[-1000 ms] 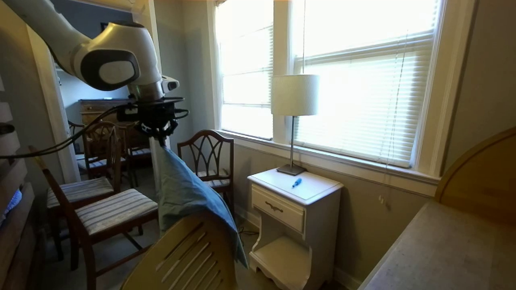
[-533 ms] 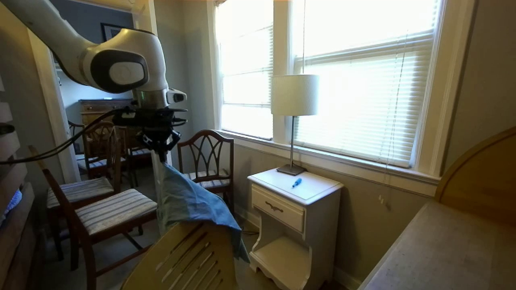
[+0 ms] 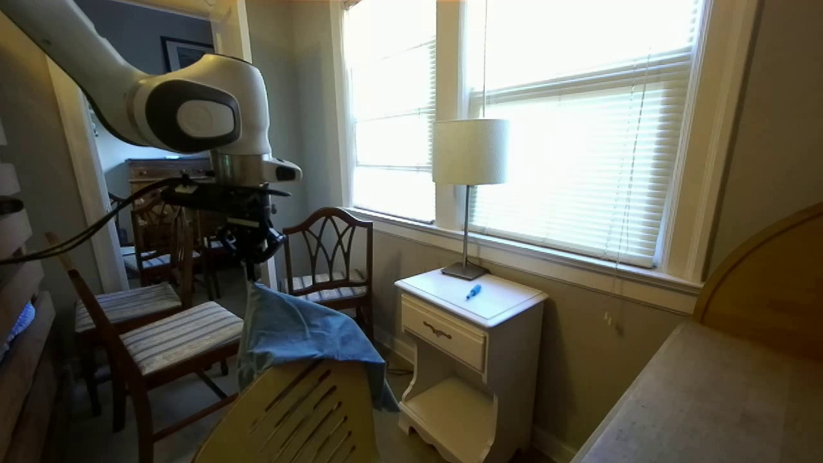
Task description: Put the cloth on the chair
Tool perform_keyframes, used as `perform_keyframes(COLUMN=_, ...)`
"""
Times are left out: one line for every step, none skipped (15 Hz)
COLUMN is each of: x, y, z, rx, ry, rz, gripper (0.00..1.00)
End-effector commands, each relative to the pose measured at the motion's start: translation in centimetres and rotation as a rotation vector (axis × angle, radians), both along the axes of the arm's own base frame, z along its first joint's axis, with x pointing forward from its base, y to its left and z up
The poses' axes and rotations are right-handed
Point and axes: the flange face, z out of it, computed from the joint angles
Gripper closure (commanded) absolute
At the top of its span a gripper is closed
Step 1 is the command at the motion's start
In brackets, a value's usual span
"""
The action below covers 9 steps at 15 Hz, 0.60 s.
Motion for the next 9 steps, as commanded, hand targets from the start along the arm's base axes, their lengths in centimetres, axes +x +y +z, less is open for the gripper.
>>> perform_keyframes(x=-2.3, y=-2.2, z=1.1, rx=-0.064, ry=0.021, rz=-0.19, gripper=1.0)
perform_keyframes(x=-2.8, y=-2.8, z=1.0, rx=-0.069, ry=0.034, rz=-0.248, gripper=1.0)
perform_keyframes(x=-3.2, y=-3.2, z=0.9, rx=-0.076, ry=0.048, rz=-0.303, gripper=1.0)
perform_keyframes(x=-3.9, y=-3.6, z=0.7, rx=-0.087, ry=0.06, rz=-0.358, gripper=1.0)
perform_keyframes(x=-4.5, y=-4.0, z=0.7, rx=-0.098, ry=0.069, rz=-0.412, gripper=1.0)
perform_keyframes(x=-5.1, y=-4.4, z=0.6, rx=-0.113, ry=0.081, rz=-0.47, gripper=1.0)
perform_keyframes(x=-5.6, y=-4.7, z=0.5, rx=-0.126, ry=0.092, rz=-0.522, gripper=1.0)
perform_keyframes(x=-6.3, y=-4.9, z=0.3, rx=-0.14, ry=0.108, rz=-0.576, gripper=1.0)
perform_keyframes(x=-6.7, y=-5.1, z=0.2, rx=-0.145, ry=0.12, rz=-0.625, gripper=1.0)
